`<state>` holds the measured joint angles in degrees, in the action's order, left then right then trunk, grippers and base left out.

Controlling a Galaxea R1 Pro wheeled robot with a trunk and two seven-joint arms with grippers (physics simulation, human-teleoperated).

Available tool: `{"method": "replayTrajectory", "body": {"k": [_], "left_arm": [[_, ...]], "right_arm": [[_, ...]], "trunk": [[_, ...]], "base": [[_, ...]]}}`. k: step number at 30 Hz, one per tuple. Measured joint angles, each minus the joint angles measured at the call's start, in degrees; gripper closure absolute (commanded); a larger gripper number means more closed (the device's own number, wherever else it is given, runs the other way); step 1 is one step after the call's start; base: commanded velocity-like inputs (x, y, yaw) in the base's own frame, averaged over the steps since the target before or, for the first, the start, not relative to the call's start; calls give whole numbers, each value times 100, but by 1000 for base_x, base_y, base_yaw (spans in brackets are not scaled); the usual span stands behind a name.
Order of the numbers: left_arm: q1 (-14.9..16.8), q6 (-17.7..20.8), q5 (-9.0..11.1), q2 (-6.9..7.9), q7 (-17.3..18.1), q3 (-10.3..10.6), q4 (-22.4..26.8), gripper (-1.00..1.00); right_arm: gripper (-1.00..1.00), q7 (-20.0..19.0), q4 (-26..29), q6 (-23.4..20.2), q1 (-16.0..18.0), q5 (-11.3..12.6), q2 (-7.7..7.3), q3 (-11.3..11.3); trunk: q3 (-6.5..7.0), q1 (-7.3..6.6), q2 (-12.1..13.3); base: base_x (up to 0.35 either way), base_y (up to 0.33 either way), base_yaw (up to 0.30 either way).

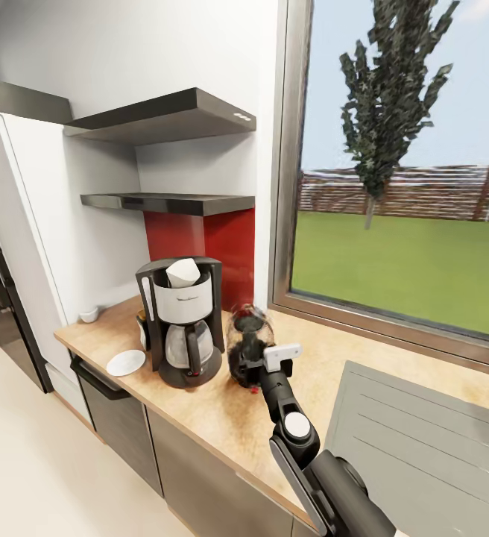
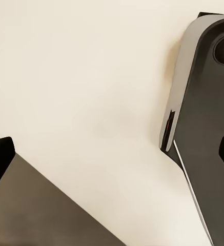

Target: Set up a coffee station on the kitchen countertop: keep the coffee maker on the countertop, move the bottle of coffee from the kitchen shelf to the counter next to the coffee maker, place a paper coffee filter on top of the coffee maker, put the saucer next to the coffee maker with the coffee cup on the saucer, and place the electric kettle next to the coffee maker.

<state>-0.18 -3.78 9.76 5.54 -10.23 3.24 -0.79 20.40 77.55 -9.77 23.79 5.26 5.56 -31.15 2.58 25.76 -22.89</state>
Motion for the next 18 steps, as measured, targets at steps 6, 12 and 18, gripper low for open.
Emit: {"method": "replayTrajectory", "body": {"k": [6, 12, 18], "left_arm": [[0, -4, 0, 0, 0, 0, 0, -100], [0, -5, 0, 0, 0, -1, 0, -100], [0, -5, 0, 0, 0, 0, 1, -100]], "right_arm": [[-100, -1, 0, 0, 0, 0, 0, 0], [-100, -1, 0, 0, 0, 0, 0, 0], [-100, -1, 0, 0, 0, 1, 0, 0]], "trunk": [[0, 0, 0], [0, 0, 0], [0, 0, 0]], "base": [[0, 0, 0], [0, 0, 0], [-4, 0, 0]]}}
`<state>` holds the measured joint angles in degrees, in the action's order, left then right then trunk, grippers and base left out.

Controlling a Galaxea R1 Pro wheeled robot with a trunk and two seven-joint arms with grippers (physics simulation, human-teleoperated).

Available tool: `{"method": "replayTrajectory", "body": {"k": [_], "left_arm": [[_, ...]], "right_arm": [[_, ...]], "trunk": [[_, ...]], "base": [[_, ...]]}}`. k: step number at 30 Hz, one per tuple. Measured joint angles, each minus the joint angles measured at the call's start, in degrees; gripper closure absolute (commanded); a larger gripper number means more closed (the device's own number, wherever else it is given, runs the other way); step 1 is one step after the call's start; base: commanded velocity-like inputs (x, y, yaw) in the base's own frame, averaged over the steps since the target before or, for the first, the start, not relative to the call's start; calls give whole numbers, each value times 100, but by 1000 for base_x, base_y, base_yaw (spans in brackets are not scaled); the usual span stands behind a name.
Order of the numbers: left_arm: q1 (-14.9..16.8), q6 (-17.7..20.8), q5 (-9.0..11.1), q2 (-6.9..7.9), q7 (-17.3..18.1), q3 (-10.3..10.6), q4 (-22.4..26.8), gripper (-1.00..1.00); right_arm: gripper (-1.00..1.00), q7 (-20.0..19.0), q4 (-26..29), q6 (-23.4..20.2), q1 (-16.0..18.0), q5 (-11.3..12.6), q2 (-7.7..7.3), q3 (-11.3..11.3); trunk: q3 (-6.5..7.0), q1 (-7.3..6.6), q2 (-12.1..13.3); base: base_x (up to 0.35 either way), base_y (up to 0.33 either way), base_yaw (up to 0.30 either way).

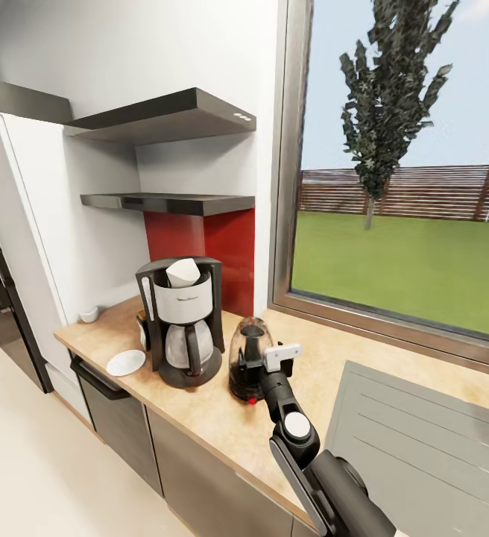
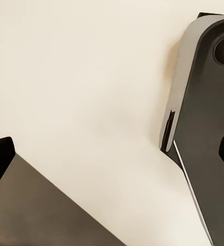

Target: Set up a coffee station on the kitchen countertop: keep the coffee maker on the countertop, move the bottle of coffee from the kitchen shelf to the counter next to the coffee maker, place a paper coffee filter on top of the coffee maker, put the saucer next to the coffee maker with the coffee cup on the saucer, and place the electric kettle next to the coffee maker.

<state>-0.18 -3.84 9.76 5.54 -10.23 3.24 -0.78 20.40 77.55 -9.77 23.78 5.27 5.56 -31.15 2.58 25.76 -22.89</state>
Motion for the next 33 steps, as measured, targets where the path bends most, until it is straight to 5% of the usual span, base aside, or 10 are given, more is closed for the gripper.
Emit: {"method": "replayTrajectory", "body": {"k": [18, 33], "left_arm": [[0, 0, 3, 0, 0, 1, 5, -100], [1, -3, 7, 0, -3, 26, 14, -100]], "right_arm": [[-100, 0, 0, 0, 0, 1, 0, 0], [-100, -9, -17, -12, 0, 7, 20, -10]], "trunk": [[1, 3, 1], [0, 1, 1]], "base": [[-278, 16, 0], [-199, 251, 0]]}}
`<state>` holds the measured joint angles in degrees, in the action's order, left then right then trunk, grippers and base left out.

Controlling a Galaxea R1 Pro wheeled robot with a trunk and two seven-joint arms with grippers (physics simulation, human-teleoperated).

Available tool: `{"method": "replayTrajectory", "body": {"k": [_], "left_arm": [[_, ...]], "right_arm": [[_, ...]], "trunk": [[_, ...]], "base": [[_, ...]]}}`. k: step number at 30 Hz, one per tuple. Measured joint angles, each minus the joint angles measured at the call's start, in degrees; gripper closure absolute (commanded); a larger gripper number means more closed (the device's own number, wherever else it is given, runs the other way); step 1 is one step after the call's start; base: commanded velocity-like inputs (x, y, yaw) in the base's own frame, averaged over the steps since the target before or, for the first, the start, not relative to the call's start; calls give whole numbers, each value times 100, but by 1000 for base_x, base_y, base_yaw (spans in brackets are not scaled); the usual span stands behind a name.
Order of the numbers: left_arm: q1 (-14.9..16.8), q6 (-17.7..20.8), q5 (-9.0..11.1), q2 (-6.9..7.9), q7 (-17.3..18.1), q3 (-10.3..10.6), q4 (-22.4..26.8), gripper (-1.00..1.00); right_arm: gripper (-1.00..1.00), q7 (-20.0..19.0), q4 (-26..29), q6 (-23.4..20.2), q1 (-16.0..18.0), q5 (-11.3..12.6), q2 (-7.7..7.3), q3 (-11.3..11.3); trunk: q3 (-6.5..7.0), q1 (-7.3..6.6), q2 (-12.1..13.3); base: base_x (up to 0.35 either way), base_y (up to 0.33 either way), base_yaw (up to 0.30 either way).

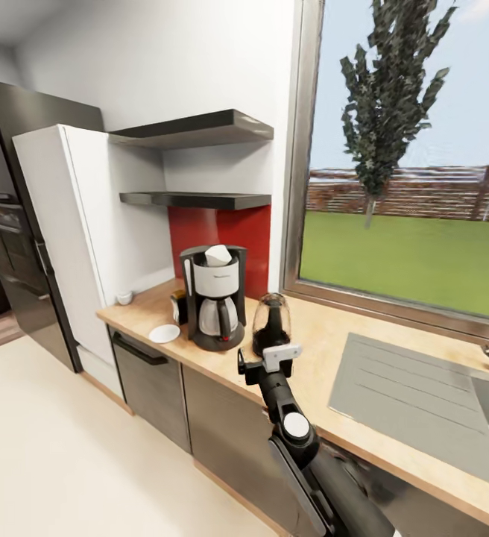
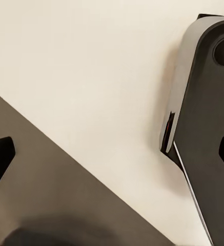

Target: Set up a coffee station on the kitchen countertop: keep the coffee maker on the countertop, move the bottle of coffee from the kitchen shelf to the counter next to the coffee maker, place a paper coffee filter on top of the coffee maker, put the saucer next to the coffee maker with the coffee cup on the saucer, and place the electric kettle next to the coffee maker.

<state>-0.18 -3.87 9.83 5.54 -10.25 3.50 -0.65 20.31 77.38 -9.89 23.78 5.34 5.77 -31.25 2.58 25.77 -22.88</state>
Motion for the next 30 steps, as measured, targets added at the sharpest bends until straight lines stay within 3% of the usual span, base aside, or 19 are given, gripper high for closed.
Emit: {"method": "replayTrajectory", "body": {"k": [4, 7, 9, 10, 14, 17, 22, 23, 24, 25, 27, 29, 30], "left_arm": [[8, -1, -5, 0, 7, 9, 5, -100], [15, -1, -7, 0, 33, 12, 12, -100], [22, 3, -9, 0, 64, 14, 20, -100], [20, -14, -12, -7, 80, 17, 28, -100], [20, -62, -26, -22, 90, 21, 39, -100], [24, -88, -33, -26, 93, 21, 42, -100], [25, -99, -35, -26, 93, 17, 42, -100], [25, -101, -35, -28, 93, 15, 42, -100], [25, -103, -35, -32, 93, 14, 42, -100], [26, -104, -35, -33, 93, 14, 42, -100], [26, -111, -36, -36, 93, 14, 47, -100], [24, -194, -51, -43, 94, 12, 151, -100], [25, -204, -53, -43, 94, 12, 168, -100]], "right_arm": [[-100, -10, -338, 3, 0, 10, 37, -31], [-100, -15, -1033, 73, -1, 29, 114, -210], [-100, -10, -1760, 340, -2, 33, 281, -509], [-100, -10, -2527, 648, -5, 42, 372, -750], [-100, -8, -4019, 981, -3, 107, 423, -892], [-100, -7, -5222, 1113, -3, 518, 423, -900], [-100, -2, -6268, 1133, -5, 1160, 423, -897], [-100, -7, -6562, 1132, -10, 1380, 421, -885], [-100, -134, -7088, 1128, -27, 1752, 419, -871], [-100, -302, -7293, 1126, -68, 1870, 421, -878], [-100, -687, -7437, 1122, -232, 1972, 391, -875], [-100, -1723, -7553, 1135, -695, 2061, 117, -878], [-100, -1833, -7560, 1136, -757, 2065, 86, -884]], "trunk": [[0, 0, 0], [-1, 0, 0], [0, -1, 1], [-1, -2, -2], [1, 0, 1], [0, -1, 0], [1, -1, 0], [0, -1, 0], [0, -1, -1], [0, -1, 0], [0, -1, -1], [0, -1, -1], [1, -1, -1]], "base": [[-121, 281, 0], [-70, 187, 0], [-15, 43, 0], [-5, 14, 0], [-2, 6, 0], [0, 0, 0], [0, 0, 0], [0, 0, 0], [0, 0, 0], [0, 0, 0], [0, 0, 0], [0, 0, 0], [0, 0, 0]]}}
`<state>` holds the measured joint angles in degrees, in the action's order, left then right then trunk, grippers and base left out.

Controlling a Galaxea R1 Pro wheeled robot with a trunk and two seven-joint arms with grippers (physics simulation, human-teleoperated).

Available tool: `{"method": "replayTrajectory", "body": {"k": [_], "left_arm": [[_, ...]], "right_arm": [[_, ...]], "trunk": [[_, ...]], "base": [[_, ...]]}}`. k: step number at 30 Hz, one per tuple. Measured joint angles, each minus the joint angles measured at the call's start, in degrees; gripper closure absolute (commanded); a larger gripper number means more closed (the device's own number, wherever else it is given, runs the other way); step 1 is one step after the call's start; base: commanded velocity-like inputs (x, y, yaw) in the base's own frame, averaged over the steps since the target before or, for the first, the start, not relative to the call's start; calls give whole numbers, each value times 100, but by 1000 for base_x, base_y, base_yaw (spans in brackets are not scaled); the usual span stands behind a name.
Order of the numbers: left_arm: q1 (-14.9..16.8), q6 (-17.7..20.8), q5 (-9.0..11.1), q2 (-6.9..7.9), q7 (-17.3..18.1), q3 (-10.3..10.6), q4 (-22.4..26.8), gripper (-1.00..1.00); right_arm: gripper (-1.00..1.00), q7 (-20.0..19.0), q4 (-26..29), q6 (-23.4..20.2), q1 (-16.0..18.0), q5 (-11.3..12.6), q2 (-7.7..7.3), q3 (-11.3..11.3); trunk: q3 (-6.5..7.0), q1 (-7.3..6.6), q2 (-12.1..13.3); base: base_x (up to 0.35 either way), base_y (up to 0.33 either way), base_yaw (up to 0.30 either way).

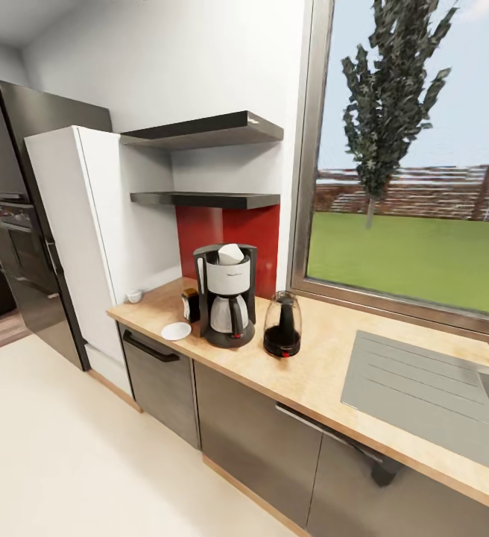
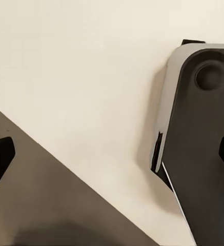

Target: Set up a coffee station on the kitchen countertop: keep the coffee maker on the countertop, move the bottle of coffee from the kitchen shelf to the counter next to the coffee maker, place a paper coffee filter on top of the coffee maker, put the saucer next to the coffee maker with the coffee cup on the saucer, and place the electric kettle next to the coffee maker.

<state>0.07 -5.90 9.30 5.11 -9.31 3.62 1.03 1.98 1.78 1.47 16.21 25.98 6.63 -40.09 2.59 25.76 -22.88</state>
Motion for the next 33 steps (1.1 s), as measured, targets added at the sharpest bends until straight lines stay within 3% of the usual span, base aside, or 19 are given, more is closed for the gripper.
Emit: {"method": "replayTrajectory", "body": {"k": [3, 16, 33], "left_arm": [[1, -40, -11, -22, 8, 17, 79, -100], [1, -43, -2, -37, 1, 23, 84, -100], [1, -45, 31, -37, 1, 18, 149, -100]], "right_arm": [[-100, -328, -9, -10, -265, 26, -79, 3], [-100, -374, -1, 12, -288, 67, -46, 6], [-100, -366, 9, -10, -289, 57, -80, 0]], "trunk": [[0, 0, 0], [0, 0, 0], [1, 0, 1]], "base": [[0, 0, 0], [0, 16, 0], [1, 278, 0]]}}
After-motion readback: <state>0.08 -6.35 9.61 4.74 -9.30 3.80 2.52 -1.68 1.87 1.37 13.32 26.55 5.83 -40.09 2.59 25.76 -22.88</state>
